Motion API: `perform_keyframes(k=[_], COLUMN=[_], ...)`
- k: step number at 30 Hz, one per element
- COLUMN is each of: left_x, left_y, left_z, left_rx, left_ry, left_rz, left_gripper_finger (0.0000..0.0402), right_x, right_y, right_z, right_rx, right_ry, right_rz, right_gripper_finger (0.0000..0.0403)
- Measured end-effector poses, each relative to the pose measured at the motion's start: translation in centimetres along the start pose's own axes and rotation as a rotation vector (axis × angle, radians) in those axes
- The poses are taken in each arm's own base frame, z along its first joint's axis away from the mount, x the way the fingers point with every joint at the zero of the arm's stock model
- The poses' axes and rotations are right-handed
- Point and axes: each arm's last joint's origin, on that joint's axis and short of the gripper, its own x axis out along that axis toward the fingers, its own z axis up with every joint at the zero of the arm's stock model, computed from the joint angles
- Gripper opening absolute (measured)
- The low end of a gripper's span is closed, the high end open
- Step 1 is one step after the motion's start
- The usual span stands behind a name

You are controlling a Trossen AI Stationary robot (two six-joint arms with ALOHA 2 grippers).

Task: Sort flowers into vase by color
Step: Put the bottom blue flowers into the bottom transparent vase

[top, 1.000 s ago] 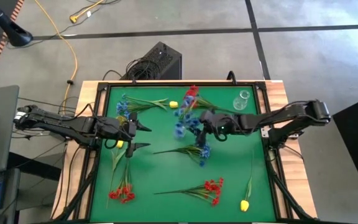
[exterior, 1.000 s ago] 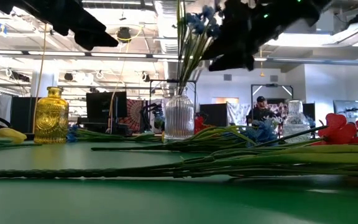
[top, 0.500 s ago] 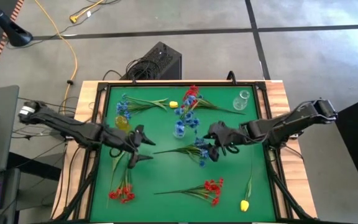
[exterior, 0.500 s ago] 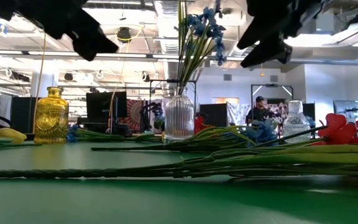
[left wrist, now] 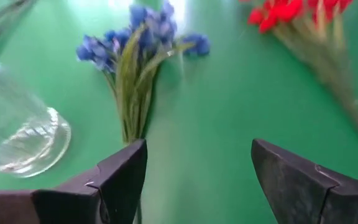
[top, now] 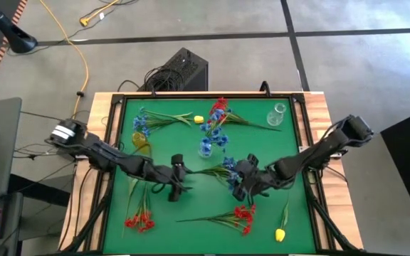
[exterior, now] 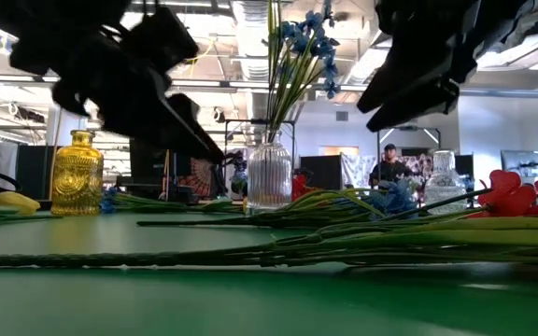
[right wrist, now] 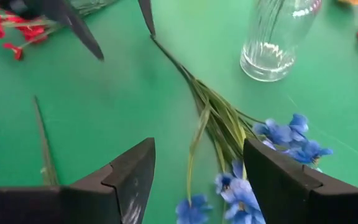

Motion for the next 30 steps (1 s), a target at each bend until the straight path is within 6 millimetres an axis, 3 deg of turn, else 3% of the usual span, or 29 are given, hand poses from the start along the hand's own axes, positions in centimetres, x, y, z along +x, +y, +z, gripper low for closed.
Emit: perform_keyframes(k=[7,15,25,30], left_x=[3.5,4.3,4.2,5.1], left_y=[1.2,5.0,4.6,3.9], left_z=[0.8,0.1,-0.7,-1.7], left_rx=[0.022,-0.161,-0.156,-0.139], left_ry=[0.059,0.183,0.211,0.246], left_rz=[0.077,0.083,0.051,0.047], left_gripper_finger=[0.0277,0.0277,0.0274,0.0241], right_x=[0.3,0.0,-0.6,-0.5], right_y=[0.1,0.3,1.0,0.8], right_z=[0.1,0.1,-0.6,-0.5], right_rx=[-0.033,-0.042,-0.062,-0.056], right_ry=[-0.022,-0.025,-0.024,-0.04], right_rz=[0.0,0.016,0.035,0.014], right_gripper_finger=[0.027,0.027,0.027,0.027])
